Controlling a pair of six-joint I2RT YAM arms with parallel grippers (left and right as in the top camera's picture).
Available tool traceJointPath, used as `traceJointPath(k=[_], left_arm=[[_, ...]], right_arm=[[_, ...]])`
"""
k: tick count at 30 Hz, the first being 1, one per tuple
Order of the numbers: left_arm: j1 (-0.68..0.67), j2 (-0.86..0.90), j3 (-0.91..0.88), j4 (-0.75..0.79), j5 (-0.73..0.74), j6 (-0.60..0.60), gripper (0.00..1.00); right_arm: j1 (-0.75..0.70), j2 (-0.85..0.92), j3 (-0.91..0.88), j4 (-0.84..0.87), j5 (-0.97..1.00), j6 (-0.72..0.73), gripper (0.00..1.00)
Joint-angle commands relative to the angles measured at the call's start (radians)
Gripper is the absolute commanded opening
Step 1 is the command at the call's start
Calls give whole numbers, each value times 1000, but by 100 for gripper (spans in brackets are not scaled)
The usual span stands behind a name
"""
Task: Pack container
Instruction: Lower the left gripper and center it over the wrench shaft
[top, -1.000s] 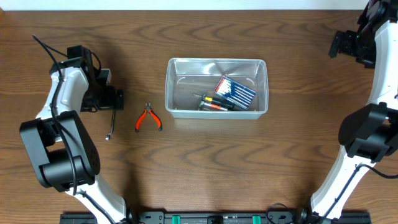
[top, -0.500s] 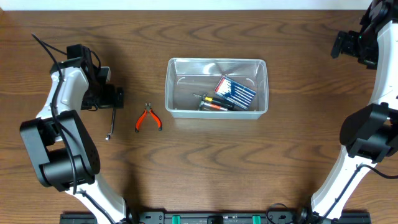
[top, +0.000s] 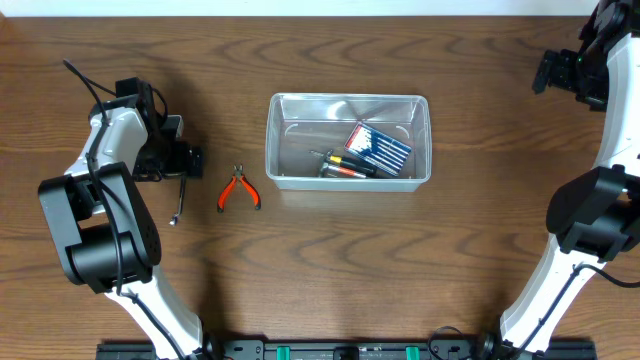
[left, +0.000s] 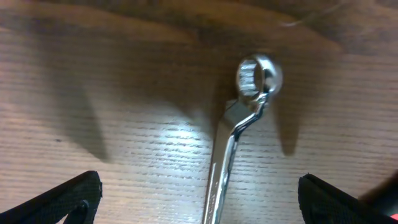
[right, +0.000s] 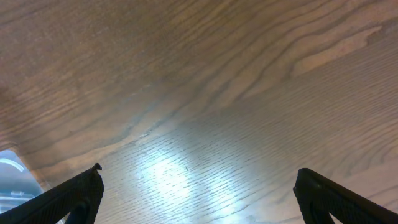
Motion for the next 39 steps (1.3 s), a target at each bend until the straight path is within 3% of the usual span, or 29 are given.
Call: traceJointPath(k=[1,4,7,39], left_arm=[[4,2,19,6,42,30,99],[4,2,19,13,42,33,100],[5,2,19,11,40,40,93],[5,2,16,11,37,40,93]], right_arm=[[-5,-5,-1,0,8,10,99],[-5,-5,-1,0,8,10,99],[-5,-5,-1,0,8,10,99],[-4,-5,-1,0,8,10,99]])
